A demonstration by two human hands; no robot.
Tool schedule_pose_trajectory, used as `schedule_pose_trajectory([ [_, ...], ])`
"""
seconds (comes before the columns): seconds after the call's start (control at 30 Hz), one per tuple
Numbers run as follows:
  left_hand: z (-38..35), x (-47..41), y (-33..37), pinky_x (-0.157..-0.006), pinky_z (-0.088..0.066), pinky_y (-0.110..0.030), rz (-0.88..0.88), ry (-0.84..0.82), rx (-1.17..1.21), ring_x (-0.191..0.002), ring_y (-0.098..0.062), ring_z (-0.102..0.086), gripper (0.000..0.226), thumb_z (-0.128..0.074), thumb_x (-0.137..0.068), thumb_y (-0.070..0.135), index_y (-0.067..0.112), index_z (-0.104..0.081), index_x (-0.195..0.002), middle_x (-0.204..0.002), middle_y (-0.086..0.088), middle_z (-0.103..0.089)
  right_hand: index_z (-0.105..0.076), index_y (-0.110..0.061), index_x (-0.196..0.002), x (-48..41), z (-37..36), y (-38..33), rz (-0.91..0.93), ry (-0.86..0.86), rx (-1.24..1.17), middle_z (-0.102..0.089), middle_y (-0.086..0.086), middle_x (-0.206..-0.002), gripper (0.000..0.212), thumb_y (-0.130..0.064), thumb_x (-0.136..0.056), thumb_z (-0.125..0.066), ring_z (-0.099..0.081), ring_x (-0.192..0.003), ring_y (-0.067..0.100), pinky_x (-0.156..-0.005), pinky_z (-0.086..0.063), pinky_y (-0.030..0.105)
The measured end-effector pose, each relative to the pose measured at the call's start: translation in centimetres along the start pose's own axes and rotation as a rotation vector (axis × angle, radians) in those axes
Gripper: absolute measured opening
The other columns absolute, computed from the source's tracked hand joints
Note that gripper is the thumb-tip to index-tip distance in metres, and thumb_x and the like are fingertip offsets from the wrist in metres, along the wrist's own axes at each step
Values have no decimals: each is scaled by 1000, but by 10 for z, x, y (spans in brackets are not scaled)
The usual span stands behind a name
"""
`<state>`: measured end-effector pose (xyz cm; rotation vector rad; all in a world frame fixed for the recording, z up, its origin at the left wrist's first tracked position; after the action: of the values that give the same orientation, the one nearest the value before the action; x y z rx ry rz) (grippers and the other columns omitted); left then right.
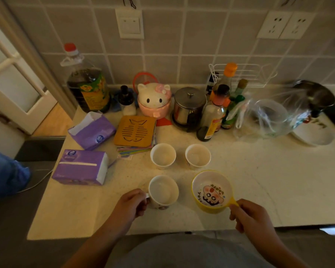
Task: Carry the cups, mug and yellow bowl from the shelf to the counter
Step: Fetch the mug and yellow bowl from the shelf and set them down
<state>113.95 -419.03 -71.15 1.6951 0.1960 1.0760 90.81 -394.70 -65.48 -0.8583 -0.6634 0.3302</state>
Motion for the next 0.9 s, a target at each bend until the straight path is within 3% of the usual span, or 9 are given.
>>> schedule_pose_trajectory([
  [0.27,1,-3,0,-58,-40,-31,-20,60,-20,-60,-19,-49,24,-60,-90,17,9,-69,-69,-59,-6,-54,-67,-9,-64,-12,2,-4,8,-65,57,-64,2,-50,29,-16,-91,-61,-57,-45,14,-51,-50,33],
  [0.43,3,-5,-2,-73,-57,-29,-59,180,-73,-79,-21,-71,20,-57,-94,15,10,-72,-83,-80,-9,-74,-66,-13,-60,-19,3,-4,21,-86,50,-62,-1,-47,31,-17,-90,-62,-55,-41,9,-47,-48,28],
  [0.67,5,-5,-3,-81,-58,-34,-109,276,-370,-85,-17,-69,13,-56,-96,16,15,-67,-89,-90,-4,-70,-67,-19,-59,-21,1,2,47,-106,35,-63,-2,-49,31,-18,-89,-63,-55,-41,6,-45,-46,22],
  [0.9,7,-7,-9,-80,-58,-32,-100,293,-364,-81,-12,-70,13,-57,-95,23,20,-68,-88,-89,-1,-72,-68,-25,-60,-20,-2,13,51,-134,26,-63,-4,-50,30,-18,-89,-63,-55,-42,4,-46,-46,20],
])
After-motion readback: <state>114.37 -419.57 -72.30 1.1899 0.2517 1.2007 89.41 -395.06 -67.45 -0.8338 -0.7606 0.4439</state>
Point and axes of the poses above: each hand's wrist, its own x-axis away from the middle knuckle, its own z-axis out of the back of the hand, y = z × x, the point moved 4 cm from there along -x, towards the middle knuckle
